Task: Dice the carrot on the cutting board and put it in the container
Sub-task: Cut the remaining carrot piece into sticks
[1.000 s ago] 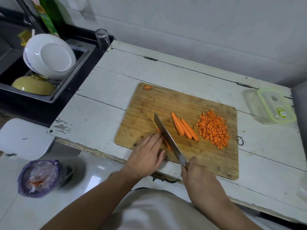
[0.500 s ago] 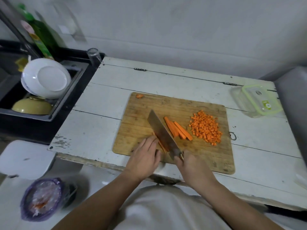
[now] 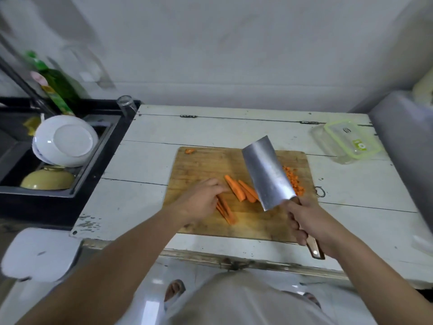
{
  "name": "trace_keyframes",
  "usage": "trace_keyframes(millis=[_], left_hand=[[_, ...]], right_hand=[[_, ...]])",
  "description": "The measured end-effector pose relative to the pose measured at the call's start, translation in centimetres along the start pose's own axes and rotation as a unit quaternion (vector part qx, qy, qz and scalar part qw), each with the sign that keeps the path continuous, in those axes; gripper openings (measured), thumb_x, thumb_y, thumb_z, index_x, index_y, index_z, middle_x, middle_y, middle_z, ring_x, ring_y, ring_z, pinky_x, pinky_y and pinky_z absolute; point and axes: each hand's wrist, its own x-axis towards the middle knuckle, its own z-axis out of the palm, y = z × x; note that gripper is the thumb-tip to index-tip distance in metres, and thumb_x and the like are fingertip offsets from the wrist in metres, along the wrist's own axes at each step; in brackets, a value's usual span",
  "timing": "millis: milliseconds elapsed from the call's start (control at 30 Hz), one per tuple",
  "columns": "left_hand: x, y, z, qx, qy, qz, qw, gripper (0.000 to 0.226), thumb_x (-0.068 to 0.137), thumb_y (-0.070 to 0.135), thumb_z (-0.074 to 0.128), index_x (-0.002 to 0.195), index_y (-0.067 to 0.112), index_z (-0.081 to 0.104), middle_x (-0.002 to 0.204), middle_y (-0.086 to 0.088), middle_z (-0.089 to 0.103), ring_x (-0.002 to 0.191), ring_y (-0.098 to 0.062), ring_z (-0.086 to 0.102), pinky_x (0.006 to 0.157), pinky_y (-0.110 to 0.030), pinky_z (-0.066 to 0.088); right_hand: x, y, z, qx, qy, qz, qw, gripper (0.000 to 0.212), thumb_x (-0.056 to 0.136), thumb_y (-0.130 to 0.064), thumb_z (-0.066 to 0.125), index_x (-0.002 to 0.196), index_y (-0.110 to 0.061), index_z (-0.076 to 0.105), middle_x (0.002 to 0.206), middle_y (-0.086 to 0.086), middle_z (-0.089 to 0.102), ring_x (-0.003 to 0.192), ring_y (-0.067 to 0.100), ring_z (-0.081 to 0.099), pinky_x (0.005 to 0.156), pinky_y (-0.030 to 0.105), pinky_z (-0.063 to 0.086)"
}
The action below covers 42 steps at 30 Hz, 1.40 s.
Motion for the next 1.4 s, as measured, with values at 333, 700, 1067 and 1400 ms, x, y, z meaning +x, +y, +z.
trace_keyframes(millis=[333,700,1067,1400], left_hand=[[0.8,0.2,0.3,-0.102,-0.005,-0.17,0.98,0.019,0.091,0.029,0.076,0.103,0.028,0.062,0.098,0.011,0.064,0.094,-0.01,0.062,0.088,-0.036,0.056],[-1.8,-1.7,-0.2,0.063,-0.052,-0.038,0.996,0.008,0.098,0.03,0.066,0.103,0.025,0.068,0.101,0.014,0.05,0.093,-0.009,0.051,0.07,-0.022,0.033],[-3.9,-3.4,0.8,-0.033,0.046,-0.084,0.995,0.017,0.1,0.022,0.061,0.09,0.03,0.05,0.088,0.011,0.055,0.082,-0.013,0.052,0.069,-0.026,0.04],[-2.4,-5.4,-0.3,0.016,0.154,-0.203,0.967,0.028,0.099,0.026,0.065,0.125,0.019,0.068,0.121,-0.003,0.061,0.116,-0.026,0.053,0.102,-0.039,0.047]], right_hand=[[-2.0,0.4,1.8,-0.035,-0.018,-0.002,0.999,0.03,0.103,-0.028,0.055,0.081,-0.01,0.045,0.054,0.005,0.046,0.036,0.02,0.035,0.039,0.026,0.033],[-1.0,0.4,1.5,-0.053,-0.018,-0.004,0.998,0.032,0.102,-0.032,0.055,0.08,-0.011,0.046,0.056,0.008,0.047,0.039,0.022,0.037,0.044,0.032,0.038],[-0.4,-0.4,2.5,-0.086,-0.022,0.004,0.996,0.031,0.103,-0.032,0.054,0.081,-0.011,0.048,0.053,0.003,0.049,0.039,0.021,0.04,0.043,0.03,0.041],[0.1,-0.8,2.2,-0.087,-0.009,0.022,0.996,0.028,0.102,-0.034,0.056,0.083,-0.014,0.051,0.059,0.005,0.049,0.041,0.02,0.041,0.044,0.03,0.042]])
